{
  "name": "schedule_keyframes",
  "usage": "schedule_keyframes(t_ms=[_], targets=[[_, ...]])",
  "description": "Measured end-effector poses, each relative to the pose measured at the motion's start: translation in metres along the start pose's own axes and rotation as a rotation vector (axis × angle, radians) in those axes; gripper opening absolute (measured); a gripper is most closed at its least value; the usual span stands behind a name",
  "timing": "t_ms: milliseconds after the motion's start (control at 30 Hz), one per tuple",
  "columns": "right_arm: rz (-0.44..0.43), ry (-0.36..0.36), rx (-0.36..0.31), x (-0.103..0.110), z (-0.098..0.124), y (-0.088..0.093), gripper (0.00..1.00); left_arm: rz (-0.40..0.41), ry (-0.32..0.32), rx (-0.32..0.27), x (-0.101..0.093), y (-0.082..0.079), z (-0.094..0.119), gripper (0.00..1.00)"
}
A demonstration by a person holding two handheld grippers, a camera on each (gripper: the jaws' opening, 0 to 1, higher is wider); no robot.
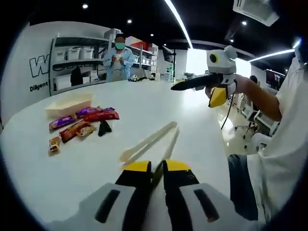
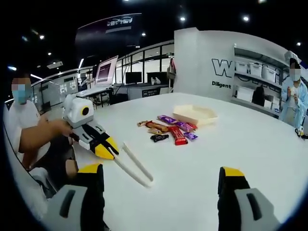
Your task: Place the target food into the container with the food tongs after gripping and lifting it, then release it inside without dropping or visibly crushing the food.
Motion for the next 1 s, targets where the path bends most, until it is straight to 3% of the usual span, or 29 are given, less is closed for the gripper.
schedule_keyframes(t_ms=[233, 300, 367, 600, 1000], targets=[[-0.003, -0.001, 0.001, 0.001, 0.0, 0.001, 0.97, -0.033, 0.098, -0.044, -0.005, 0.002, -0.005, 0.02], [-0.006, -0.001, 0.004, 0.001, 0.0, 0.002, 0.96, -0.06, 0.08, -0.041, -0.004, 0.001, -0.006, 0.02], [-0.008, -0.003, 0.006, 0.001, 0.0, 0.003, 0.96, -0.029, 0.098, -0.044, -0.004, 0.001, -0.005, 0.02], [-0.013, -0.005, 0.005, 0.0, 0.0, 0.004, 0.96, -0.035, 0.118, -0.057, -0.005, 0.0, -0.004, 0.02], [-0.018, -0.027, -0.004, -0.003, -0.005, 0.005, 0.96, -0.026, 0.133, -0.12, -0.001, -0.011, 0.001, 0.01]])
Point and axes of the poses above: the point that each gripper's makers call its tool centre point, and the gripper's own axes: z roughly backward along the fingers, x roughly to its left, y roughly out of its underside, the point moved 10 cm from there along z, roughly backward along the fingers, and after that the axes turned 1 degree about -y, right-handed, at the moved point
